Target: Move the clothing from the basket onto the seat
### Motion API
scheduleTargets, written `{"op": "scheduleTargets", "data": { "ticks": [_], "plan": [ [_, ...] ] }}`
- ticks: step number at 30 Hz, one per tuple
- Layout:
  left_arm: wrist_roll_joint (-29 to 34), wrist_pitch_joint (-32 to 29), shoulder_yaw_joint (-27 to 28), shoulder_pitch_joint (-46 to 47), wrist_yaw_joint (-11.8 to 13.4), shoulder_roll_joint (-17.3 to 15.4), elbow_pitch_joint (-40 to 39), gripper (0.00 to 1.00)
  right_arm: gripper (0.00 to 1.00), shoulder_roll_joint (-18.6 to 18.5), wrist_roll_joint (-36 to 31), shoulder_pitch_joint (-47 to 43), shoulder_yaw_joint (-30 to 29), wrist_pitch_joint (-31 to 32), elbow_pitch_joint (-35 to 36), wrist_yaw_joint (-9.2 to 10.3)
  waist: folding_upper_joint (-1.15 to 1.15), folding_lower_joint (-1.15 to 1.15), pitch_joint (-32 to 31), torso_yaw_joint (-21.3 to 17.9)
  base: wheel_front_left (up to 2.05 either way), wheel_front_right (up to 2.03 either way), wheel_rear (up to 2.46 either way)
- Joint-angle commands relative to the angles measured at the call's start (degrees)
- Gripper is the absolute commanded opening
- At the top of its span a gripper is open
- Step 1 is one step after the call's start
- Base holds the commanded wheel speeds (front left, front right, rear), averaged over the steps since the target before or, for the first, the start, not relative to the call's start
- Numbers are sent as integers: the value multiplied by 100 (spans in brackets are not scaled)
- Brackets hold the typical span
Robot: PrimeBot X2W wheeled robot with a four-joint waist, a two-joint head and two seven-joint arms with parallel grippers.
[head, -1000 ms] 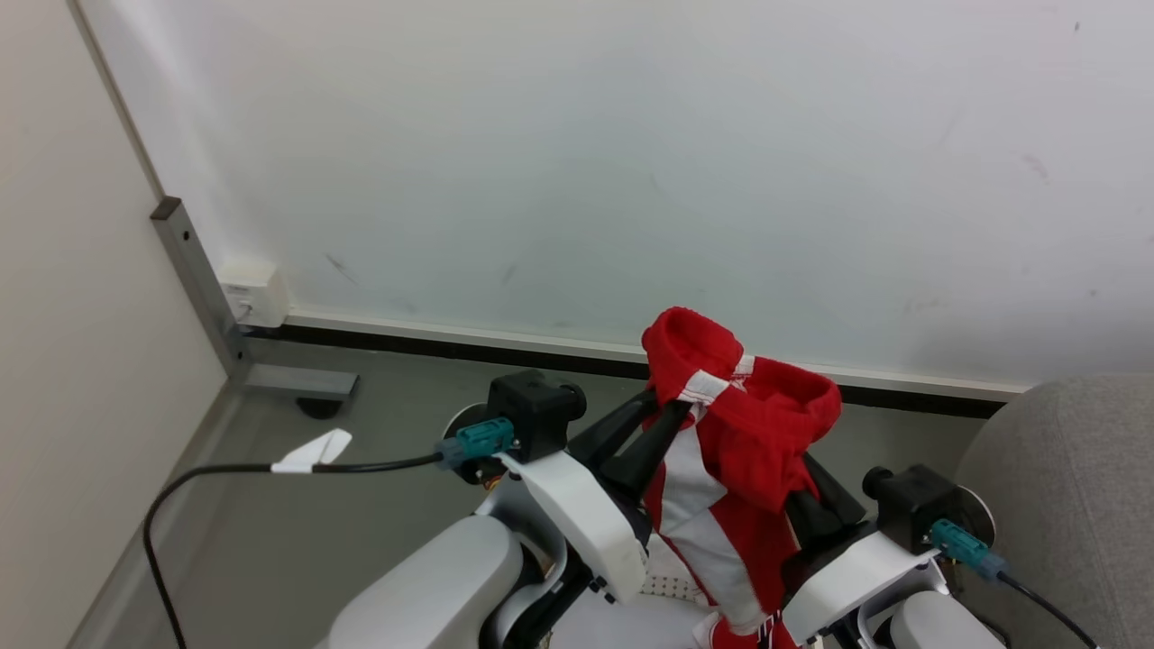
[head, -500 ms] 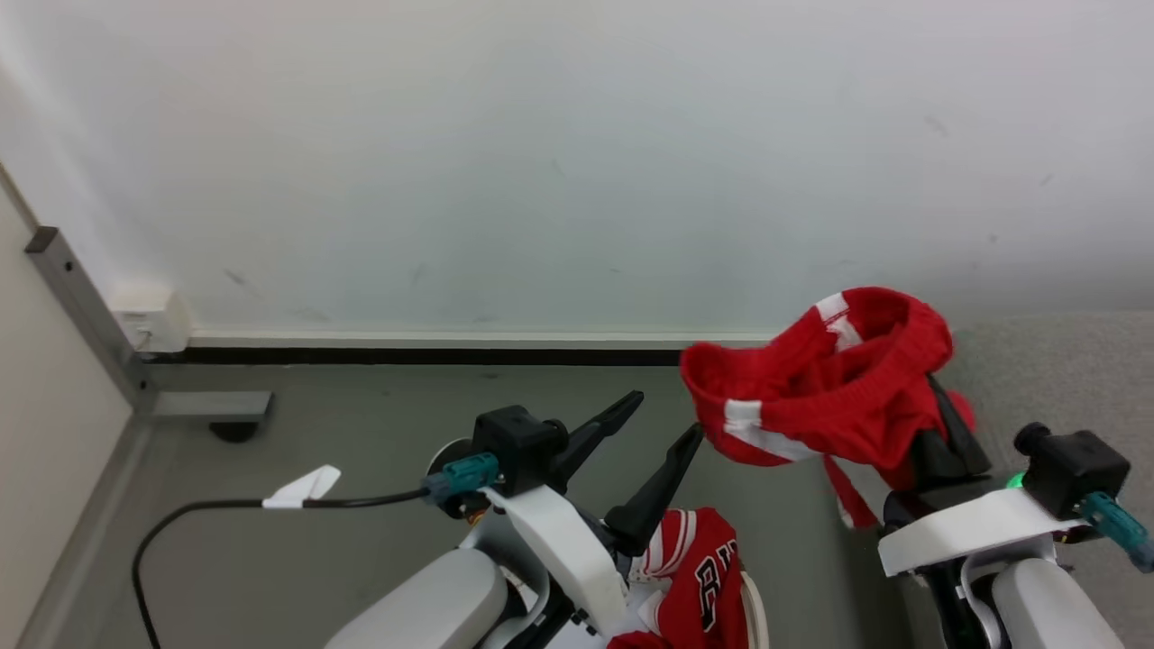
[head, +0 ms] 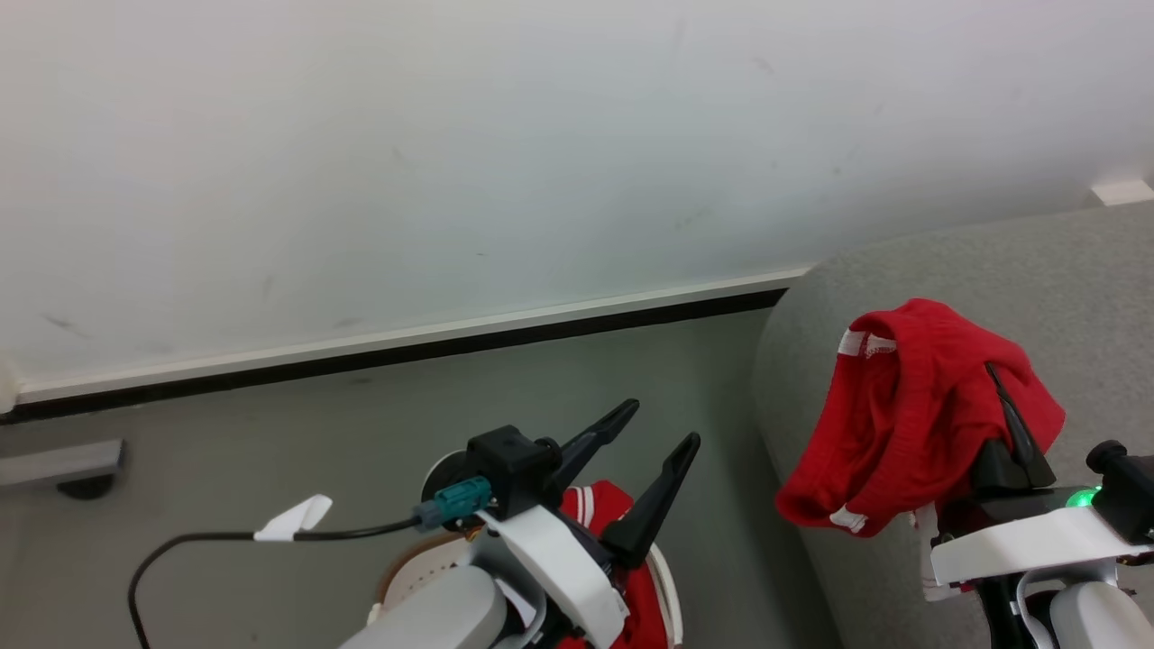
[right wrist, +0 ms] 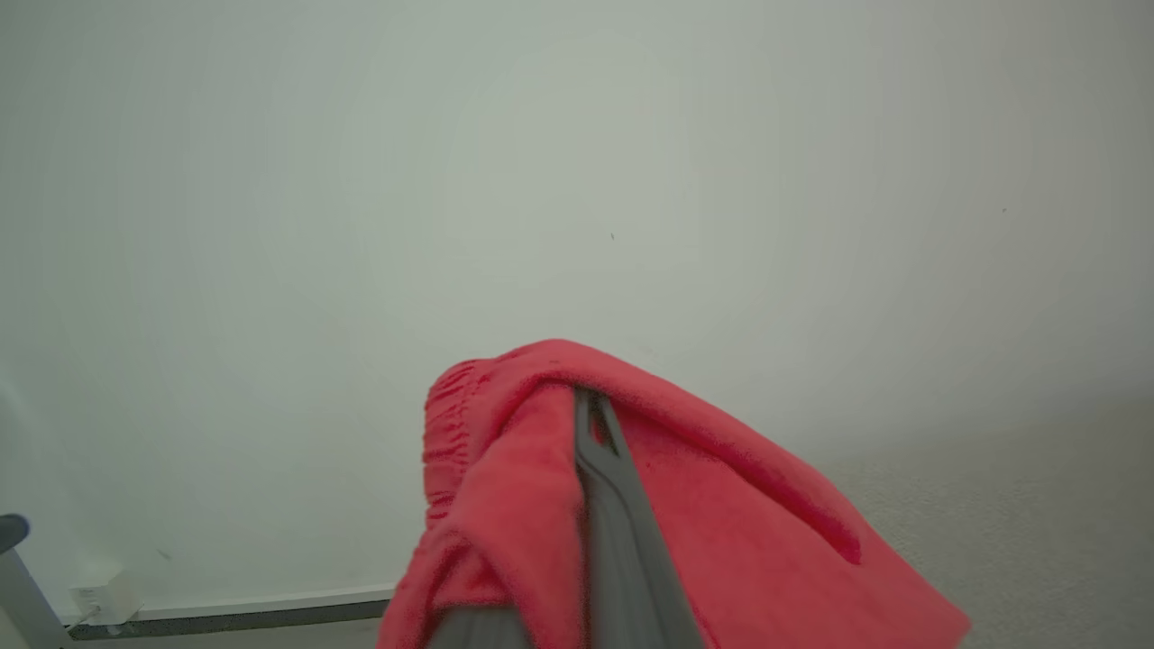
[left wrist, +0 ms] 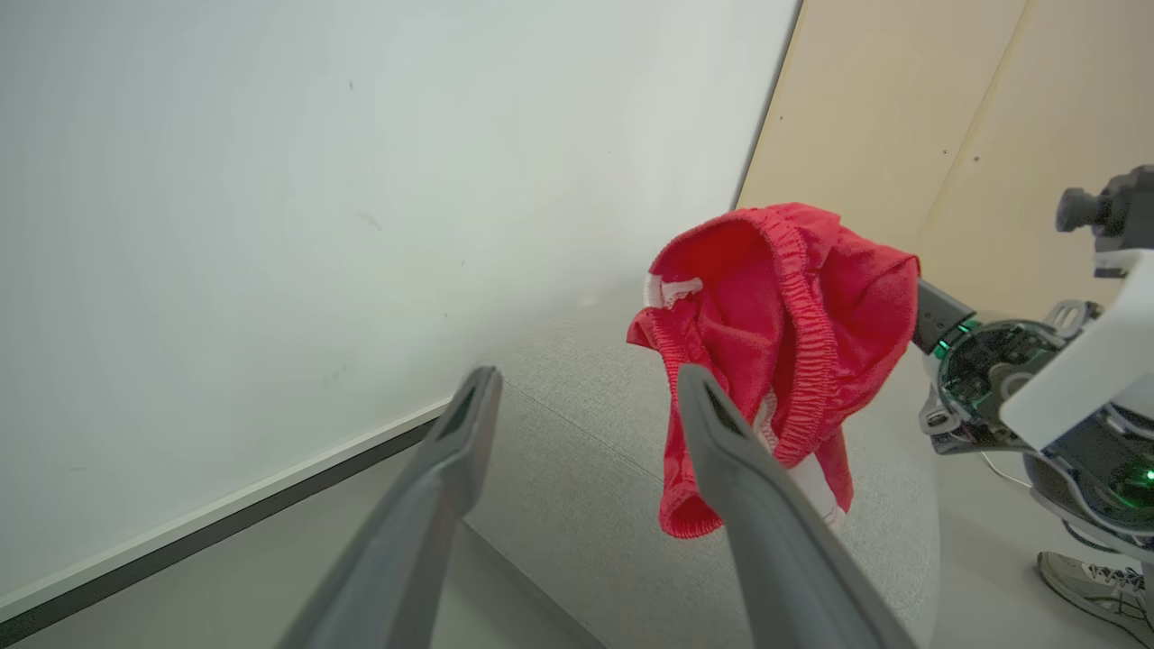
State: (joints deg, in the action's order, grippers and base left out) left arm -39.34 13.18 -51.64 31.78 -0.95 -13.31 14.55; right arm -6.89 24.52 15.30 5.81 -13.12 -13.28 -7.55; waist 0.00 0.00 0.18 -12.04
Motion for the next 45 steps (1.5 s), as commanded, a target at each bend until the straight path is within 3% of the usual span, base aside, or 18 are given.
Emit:
{"op": "scheduleTargets", "data": {
  "ticks": [1, 12, 22, 45],
  "plan": [
    [81, 37, 26, -49, 27, -18, -1, 100, 0, -3, 14, -81, -29, 14, 64, 12, 0, 0, 70, -237, 0, 0, 0],
    [178, 118, 118, -52, 112, -92, -21, 100, 0, 91, -161, -444, -143, 192, 656, 12, 0, 0, 192, -1140, 0, 0, 0],
    [387, 163, 136, -26, 214, -144, -94, 100, 0, 208, -249, -742, -261, 230, 1000, 12, 0, 0, 395, -1652, 0, 0, 0],
    [564, 139, 44, 189, 108, -327, -239, 100, 0, 286, -448, -315, -462, 399, 1236, 12, 0, 0, 908, -1467, 0, 0, 0]
  ]
}}
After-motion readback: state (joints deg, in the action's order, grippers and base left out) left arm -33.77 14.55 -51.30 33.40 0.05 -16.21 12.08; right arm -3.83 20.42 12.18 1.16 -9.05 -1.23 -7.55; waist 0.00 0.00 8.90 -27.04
